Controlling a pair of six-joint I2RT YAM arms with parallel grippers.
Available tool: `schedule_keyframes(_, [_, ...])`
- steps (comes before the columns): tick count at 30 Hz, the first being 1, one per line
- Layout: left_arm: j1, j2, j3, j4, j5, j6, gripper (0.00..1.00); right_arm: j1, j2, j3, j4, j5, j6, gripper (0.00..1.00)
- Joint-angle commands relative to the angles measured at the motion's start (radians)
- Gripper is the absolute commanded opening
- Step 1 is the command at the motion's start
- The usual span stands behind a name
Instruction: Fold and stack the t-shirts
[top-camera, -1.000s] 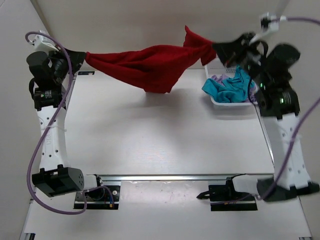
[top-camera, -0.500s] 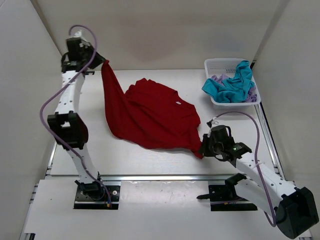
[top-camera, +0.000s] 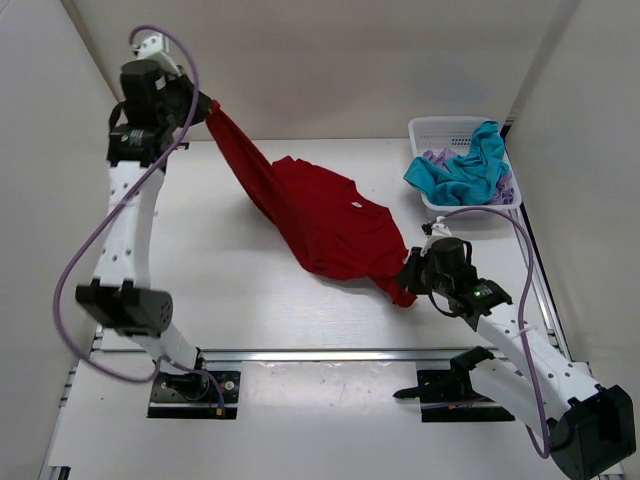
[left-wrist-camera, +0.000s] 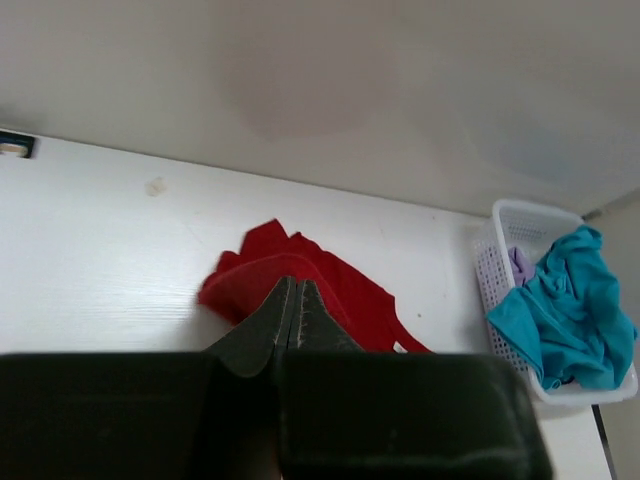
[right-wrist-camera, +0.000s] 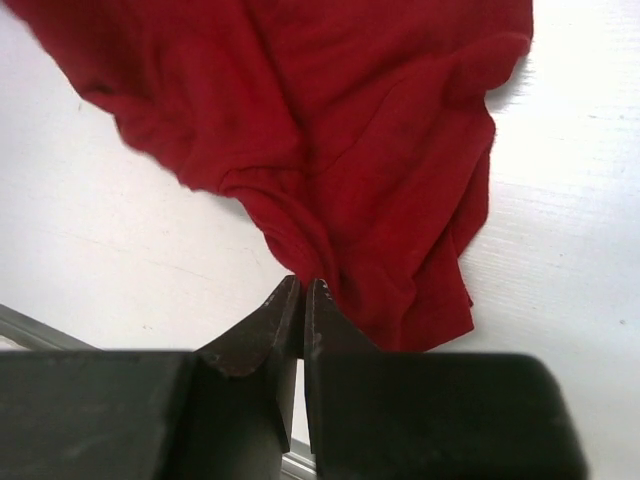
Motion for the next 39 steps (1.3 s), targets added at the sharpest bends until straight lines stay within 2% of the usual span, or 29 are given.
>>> schedule_keyframes(1, [-0.017, -0.243, -0.041, -0.038, -0.077, 0.020, 0.00, -0.001, -0.017, -0.019, 0.062, -0.016, 0.018, 0.00])
schedule_keyframes(4, [-0.066, -0.288, 0.026, -0.139, -0.099, 0.034, 0.00, -0.006, -0.043, -0.027, 0.080, -0.042, 0.038, 0.00])
schedule_keyframes(7, [-0.020, -0.282, 0.063, -0.147, 0.014, -0.014, 0.00, -0.017, -0.058, -0.023, 0.071, -0.033, 0.021, 0.00])
schedule_keyframes(9, [-0.029, -0.259, 0.080, -0.150, -0.004, -0.003, 0.00, -0.044, -0.060, -0.027, 0.083, -0.045, 0.018, 0.00])
schedule_keyframes(12, [-0.023, -0.172, 0.104, -0.152, 0.024, -0.017, 0.01, -0.092, -0.043, -0.044, 0.103, -0.073, 0.021, 0.00])
schedule_keyframes(16, [-0.039, 0.020, 0.173, -0.164, -0.033, 0.024, 0.00, -0.152, 0.021, -0.053, 0.154, -0.111, 0.023, 0.00])
schedule_keyframes(21, [0.033, 0.273, 0.254, -0.144, -0.010, 0.031, 0.00, -0.114, 0.107, -0.038, 0.188, -0.061, 0.031, 0.00])
schedule_keyframes(23, [0.038, 0.385, 0.348, -0.129, -0.008, 0.025, 0.00, -0.100, 0.162, -0.018, 0.185, -0.048, 0.029, 0.00])
schedule_keyframes(25, [0.030, 0.489, 0.369, -0.066, -0.015, 0.012, 0.00, -0.087, 0.184, 0.003, 0.179, -0.044, 0.026, 0.00])
schedule_keyframes(29, [-0.011, 0.570, 0.442, -0.063, -0.054, 0.034, 0.01, -0.052, 0.203, 0.014, 0.159, 0.001, 0.037, 0.00])
schedule_keyframes(32, [-0.017, 0.531, 0.371, -0.097, -0.084, 0.061, 0.17, -0.049, 0.190, -0.010, 0.178, -0.016, 0.038, 0.00])
schedule_keyframes(33, [-0.005, 0.510, 0.300, -0.085, -0.065, 0.049, 0.27, -0.055, 0.177, -0.016, 0.188, -0.019, 0.046, 0.00])
schedule_keyframes(34, [0.019, 0.446, 0.246, -0.056, -0.047, 0.040, 0.46, -0.040, 0.179, -0.030, 0.188, -0.019, 0.044, 0.00])
schedule_keyframes(35, [0.035, 0.356, 0.115, -0.005, -0.042, 0.038, 0.56, -0.037, 0.158, -0.053, 0.191, -0.016, 0.049, 0.01])
schedule_keyframes(36, [0.040, 0.255, -0.035, 0.059, -0.050, 0.026, 0.77, -0.020, 0.143, -0.078, 0.198, -0.021, 0.057, 0.00])
schedule_keyframes(37, [0.058, 0.208, -0.177, 0.087, -0.047, 0.003, 0.92, -0.018, 0.121, -0.076, 0.204, -0.030, 0.061, 0.00])
schedule_keyframes(38, [0.076, 0.115, -0.297, 0.128, -0.012, -0.006, 0.99, -0.012, 0.101, -0.093, 0.209, -0.024, 0.069, 0.00])
schedule_keyframes(39, [0.083, 0.041, -0.351, 0.136, 0.010, -0.015, 0.98, -0.003, 0.097, -0.107, 0.211, -0.025, 0.075, 0.00])
